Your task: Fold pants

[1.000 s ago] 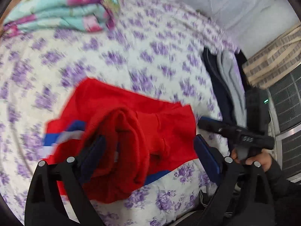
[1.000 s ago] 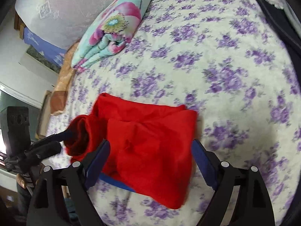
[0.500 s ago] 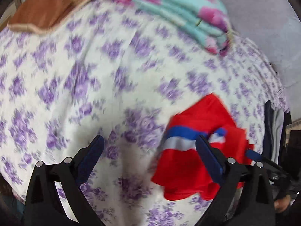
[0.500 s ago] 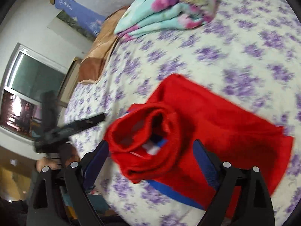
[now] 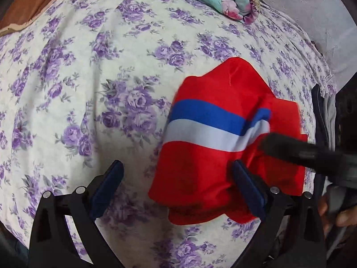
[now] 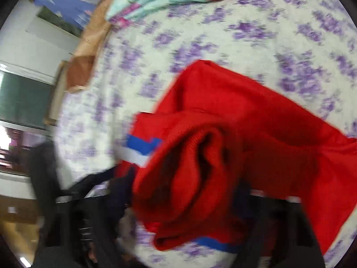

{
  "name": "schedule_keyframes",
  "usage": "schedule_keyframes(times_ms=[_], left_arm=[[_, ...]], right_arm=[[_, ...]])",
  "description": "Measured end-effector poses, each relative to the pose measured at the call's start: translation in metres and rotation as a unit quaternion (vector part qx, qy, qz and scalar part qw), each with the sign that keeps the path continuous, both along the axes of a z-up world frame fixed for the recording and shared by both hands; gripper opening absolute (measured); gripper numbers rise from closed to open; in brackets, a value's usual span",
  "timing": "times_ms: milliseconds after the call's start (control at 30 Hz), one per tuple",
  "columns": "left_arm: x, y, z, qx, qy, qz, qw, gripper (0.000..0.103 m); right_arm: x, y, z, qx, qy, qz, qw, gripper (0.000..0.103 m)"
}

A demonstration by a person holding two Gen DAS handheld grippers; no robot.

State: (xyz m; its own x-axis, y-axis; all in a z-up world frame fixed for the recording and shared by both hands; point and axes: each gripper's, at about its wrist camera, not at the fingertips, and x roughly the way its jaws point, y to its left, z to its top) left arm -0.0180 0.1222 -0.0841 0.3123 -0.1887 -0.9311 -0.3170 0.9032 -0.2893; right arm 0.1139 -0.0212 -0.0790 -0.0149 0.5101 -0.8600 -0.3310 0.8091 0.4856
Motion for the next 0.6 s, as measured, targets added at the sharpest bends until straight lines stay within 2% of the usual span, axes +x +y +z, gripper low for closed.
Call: schedule_keyframes(times_ms=[67,133,200,267,333,433,500,567,600], left_arm=[[-0.001,0.003,0.002,-0.02,0.002,-0.004,0.9998,0.095],[-0.004,0.009,0.013,-0.031,-0.01,-0.01,0.9994,0.095],[-0.009,0.019,0.035,-0.021,-0.04,-0.008,0.9989,0.095],[-0.014,0.037,0.056,-0.005,-0.072,0.017,0.9973,0.095],[-0.013,0.05,0.065,0.011,-0.071,0.039,0.9966,0.095],[-0.007,0.05,0.064,0.017,-0.066,0.042,0.9968,0.095],[-0.003,0.039,0.058,0.013,-0.058,0.026,0.9979,0.095],[0.004,0.018,0.048,0.009,-0.048,0.002,0.9988,0.095],[0.008,0.009,0.043,0.009,-0.042,-0.011,0.999,0.095]], right_arm=[[0.002,-0.006,0.0,0.009,0.004,0.001,1.0,0.039],[0.002,-0.015,0.009,0.027,-0.001,0.004,1.0,0.033],[-0.001,-0.028,0.032,0.065,-0.026,0.009,0.997,0.031],[-0.011,-0.044,0.064,0.104,-0.065,0.03,0.992,0.029],[-0.02,-0.068,0.095,0.139,-0.097,0.038,0.985,0.029],[-0.023,-0.111,0.114,0.167,-0.114,0.023,0.979,0.029],[-0.021,-0.149,0.109,0.162,-0.106,0.0,0.981,0.029],[-0.017,-0.178,0.084,0.135,-0.082,-0.029,0.987,0.03],[-0.015,-0.19,0.068,0.114,-0.076,-0.044,0.99,0.034]])
